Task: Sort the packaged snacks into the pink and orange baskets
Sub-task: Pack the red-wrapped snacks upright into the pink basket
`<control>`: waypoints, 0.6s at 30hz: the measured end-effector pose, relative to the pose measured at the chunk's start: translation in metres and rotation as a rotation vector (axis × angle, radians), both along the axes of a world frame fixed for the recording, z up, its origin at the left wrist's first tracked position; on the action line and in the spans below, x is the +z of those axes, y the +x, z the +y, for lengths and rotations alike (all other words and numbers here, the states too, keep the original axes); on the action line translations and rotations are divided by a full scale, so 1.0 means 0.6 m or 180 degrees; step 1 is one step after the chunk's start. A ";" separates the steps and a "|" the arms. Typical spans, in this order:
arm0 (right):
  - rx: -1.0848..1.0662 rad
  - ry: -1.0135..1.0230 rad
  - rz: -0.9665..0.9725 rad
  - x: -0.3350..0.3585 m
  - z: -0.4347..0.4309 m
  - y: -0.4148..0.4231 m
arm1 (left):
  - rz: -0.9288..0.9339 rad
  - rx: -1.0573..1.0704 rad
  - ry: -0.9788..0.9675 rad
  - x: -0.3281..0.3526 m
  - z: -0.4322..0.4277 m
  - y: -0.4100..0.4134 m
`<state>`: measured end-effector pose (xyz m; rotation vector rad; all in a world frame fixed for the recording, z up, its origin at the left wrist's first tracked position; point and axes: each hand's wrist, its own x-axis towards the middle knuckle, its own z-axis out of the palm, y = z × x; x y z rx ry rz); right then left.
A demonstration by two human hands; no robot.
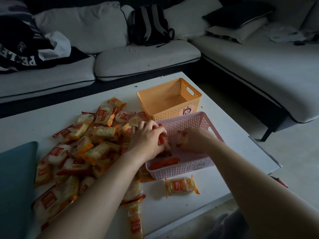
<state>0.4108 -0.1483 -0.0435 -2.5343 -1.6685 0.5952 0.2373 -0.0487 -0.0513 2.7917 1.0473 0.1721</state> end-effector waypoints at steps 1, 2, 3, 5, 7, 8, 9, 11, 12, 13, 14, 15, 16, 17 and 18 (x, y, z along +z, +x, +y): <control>-0.0159 0.0236 0.0406 0.011 0.001 0.000 | 0.0016 0.0006 -0.0039 0.001 0.000 -0.001; -0.0476 0.0468 0.0958 0.021 0.004 -0.001 | 0.0036 0.0013 -0.0069 0.002 0.001 -0.002; -0.0848 0.0674 0.1560 0.029 0.005 -0.002 | 0.0057 0.0019 -0.0085 0.003 0.001 -0.003; -0.1388 0.0829 0.2344 0.038 0.007 0.000 | 0.0081 0.0039 -0.0105 0.003 0.001 -0.002; -0.1527 0.0692 0.2451 0.041 0.007 0.004 | 0.0066 0.0056 -0.0155 0.003 0.001 -0.001; -0.1508 0.0629 0.2358 0.039 0.007 0.007 | 0.0046 0.0054 -0.0165 0.003 0.001 0.000; -0.1449 0.0618 0.2242 0.038 0.008 0.011 | 0.0035 0.0048 -0.0156 0.003 0.001 0.001; -0.1046 0.0858 0.1679 0.034 0.014 0.021 | 0.0073 0.0033 -0.0122 0.005 0.001 0.002; -0.0745 0.1007 0.1317 0.033 0.017 0.025 | 0.0100 0.0032 -0.0108 0.006 0.002 0.002; -0.0471 0.1066 0.1011 0.034 0.018 0.028 | 0.0121 0.0040 -0.0094 0.006 0.002 0.002; -0.0260 0.1057 0.0697 0.027 0.022 0.032 | 0.0128 0.0054 -0.0091 0.006 0.002 0.002; -0.0166 0.1026 0.0400 0.022 0.024 0.032 | 0.0126 0.0072 -0.0099 0.005 0.002 0.003; -0.0167 0.0978 0.0183 0.019 0.022 0.026 | 0.0119 0.0090 -0.0122 0.005 0.002 0.004; -0.0149 0.0969 0.0083 0.016 0.021 0.017 | 0.0108 0.0114 -0.0161 0.005 0.001 0.005; -0.0104 0.1017 0.0146 0.011 0.022 0.008 | 0.0078 0.0143 -0.0200 0.006 0.001 0.006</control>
